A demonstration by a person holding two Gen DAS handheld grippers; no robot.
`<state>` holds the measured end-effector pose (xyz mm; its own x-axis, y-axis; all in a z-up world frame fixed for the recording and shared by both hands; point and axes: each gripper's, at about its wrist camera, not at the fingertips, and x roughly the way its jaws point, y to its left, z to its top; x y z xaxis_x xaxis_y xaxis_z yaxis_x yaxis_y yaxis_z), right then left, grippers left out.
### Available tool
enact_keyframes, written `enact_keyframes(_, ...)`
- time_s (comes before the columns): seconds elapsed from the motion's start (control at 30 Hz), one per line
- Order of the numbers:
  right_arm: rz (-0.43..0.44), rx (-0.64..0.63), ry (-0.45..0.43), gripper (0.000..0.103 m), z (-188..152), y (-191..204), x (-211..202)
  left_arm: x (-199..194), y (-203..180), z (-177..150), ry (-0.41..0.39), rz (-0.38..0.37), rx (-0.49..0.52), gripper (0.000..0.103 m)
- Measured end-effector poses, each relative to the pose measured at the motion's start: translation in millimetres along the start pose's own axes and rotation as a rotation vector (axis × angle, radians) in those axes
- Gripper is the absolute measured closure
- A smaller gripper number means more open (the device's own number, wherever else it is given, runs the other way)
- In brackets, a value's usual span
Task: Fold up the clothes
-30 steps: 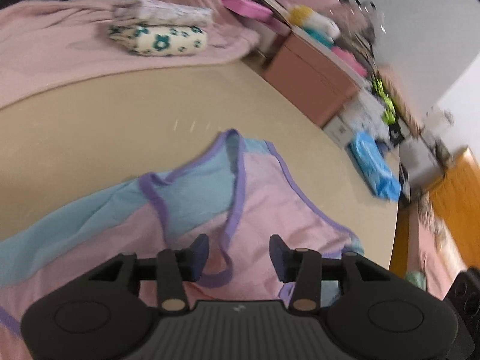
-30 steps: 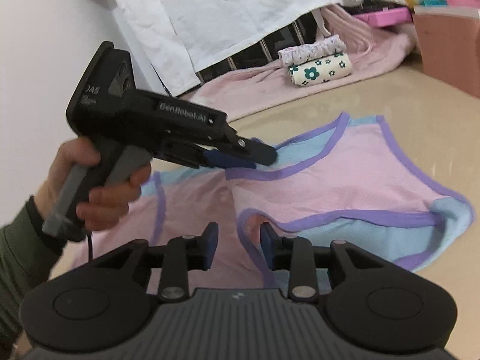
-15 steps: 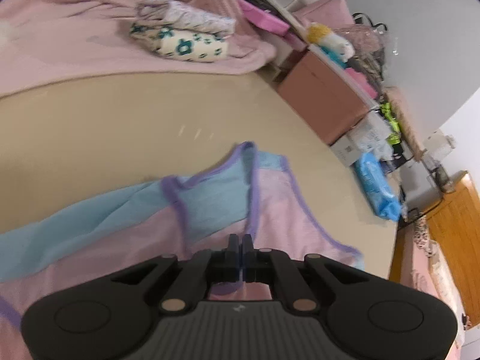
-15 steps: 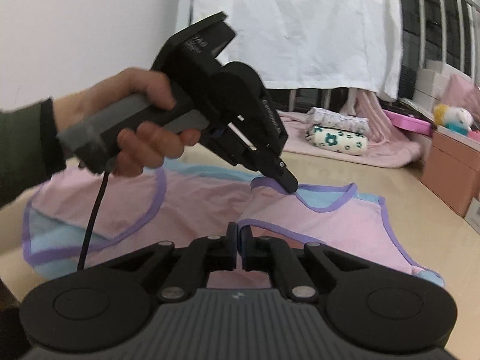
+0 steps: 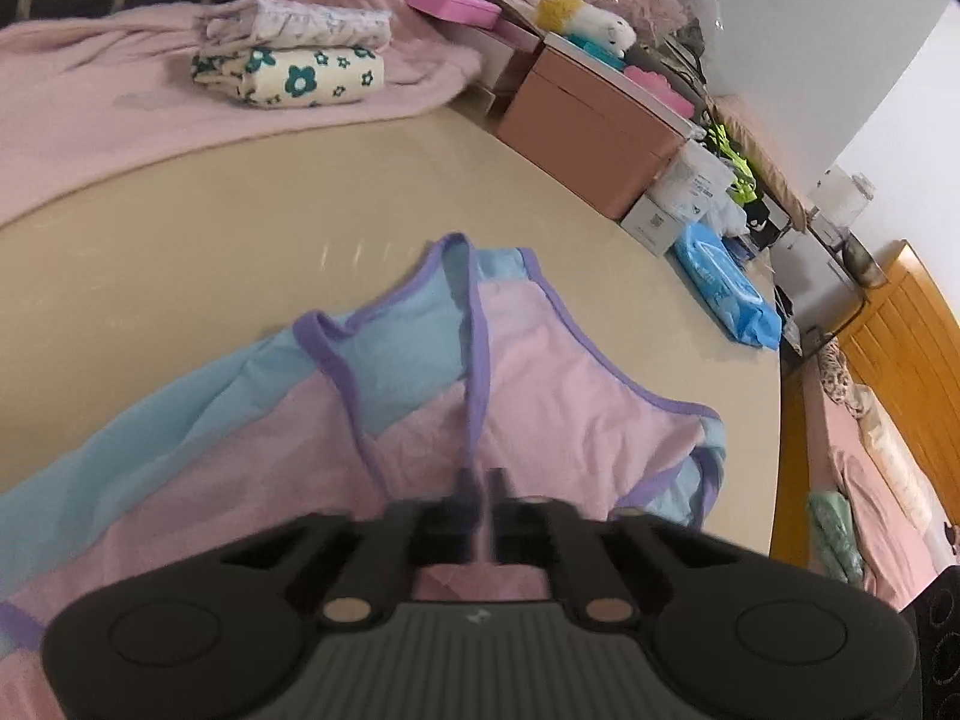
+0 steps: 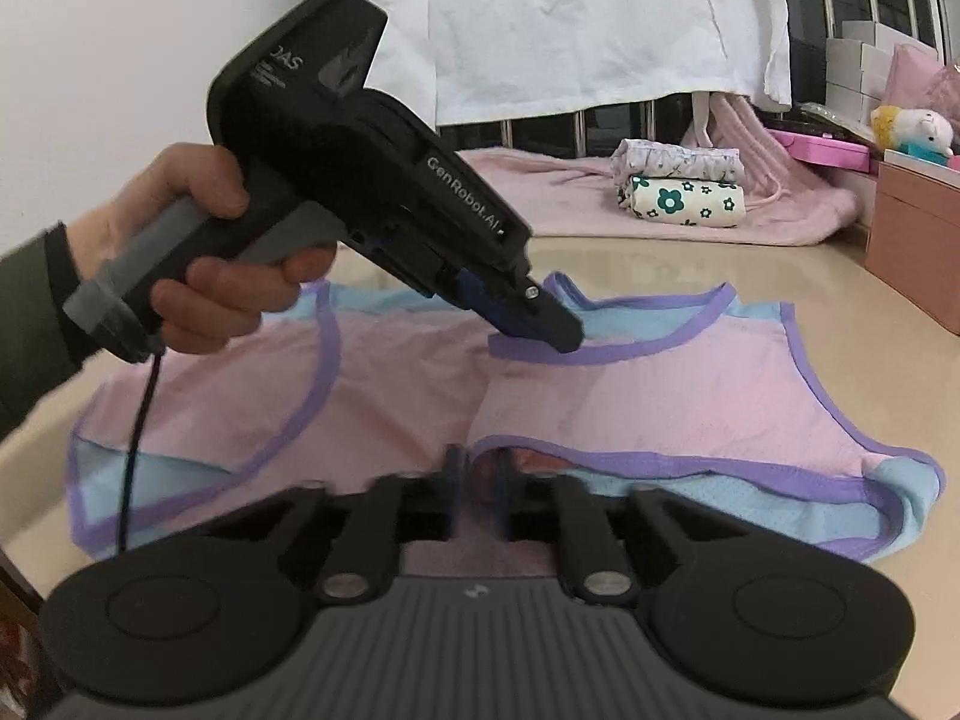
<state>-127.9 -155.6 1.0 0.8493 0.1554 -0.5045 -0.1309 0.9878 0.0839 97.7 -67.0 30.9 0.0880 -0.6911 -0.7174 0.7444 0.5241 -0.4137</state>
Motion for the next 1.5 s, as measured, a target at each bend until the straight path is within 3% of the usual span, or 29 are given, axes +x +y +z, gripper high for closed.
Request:
enact_keyframes(0.2,-0.031,-0.082,-0.050,0.101,2.7,16.8,-10.1,-14.1,3.7,-2.8,-0.054,-0.023,0.038,0.103)
enact_keyframes(0.4,-0.020,-0.093,-0.024,0.098,1.4,19.6,-5.8,-12.4,17.3,-8.7,-0.030,0.051,0.022,0.102)
enact_keyframes(0.47,-0.019,-0.087,-0.018,0.096,1.0,17.6,-6.1,-17.7,17.0,-10.7,-0.054,0.043,0.027,0.093)
enact_keyframes(0.6,-0.017,-0.073,-0.007,0.094,0.0,13.7,-6.7,-27.3,5.7,-8.5,-0.098,0.007,0.064,0.086)
enact_keyframes(0.67,-0.015,-0.070,-0.005,0.094,0.0,12.9,-7.0,-23.8,-4.9,-5.9,-0.088,0.004,0.103,0.076)
enact_keyframes(0.8,-0.008,-0.074,-0.012,0.094,1.4,15.0,-7.5,-5.1,-11.0,-6.2,-0.021,0.048,0.135,0.082)
enact_keyframes(0.87,-0.004,-0.076,-0.016,0.094,2.1,16.1,-7.8,0.7,-6.4,-8.7,-0.006,0.042,0.124,0.100)
enact_keyframes(1.07,0.007,-0.082,-0.026,0.101,4.3,19.4,-8.6,-9.9,5.4,-12.5,-0.043,0.002,0.081,0.103)
enact_keyframes(1.2,0.020,-0.090,-0.015,0.101,5.1,22.3,-6.0,-13.8,12.7,-10.8,-0.044,0.068,0.058,0.102)
enact_keyframes(1.3,0.013,-0.108,0.035,0.097,1.6,24.7,-1.0,-22.1,10.6,-17.2,-0.071,0.125,0.053,0.093)
enact_keyframes(1.37,0.008,-0.108,0.018,0.090,0.8,22.2,-8.7,-43.7,4.0,-27.4,-0.132,0.162,0.035,0.073)
enact_keyframes(1.4,0.002,-0.106,0.000,0.078,1.0,18.5,-15.5,-59.1,-3.8,-37.7,-0.170,0.202,0.033,0.067)
enact_keyframes(1.43,-0.005,-0.106,-0.018,0.073,1.0,13.2,-22.5,-72.9,-12.3,-49.8,-0.208,0.246,0.049,0.060)
enact_keyframes(1.5,-0.018,-0.091,-0.032,0.070,-0.2,-3.4,-33.4,-98.7,-31.1,-83.2,-0.278,0.368,0.057,0.055)
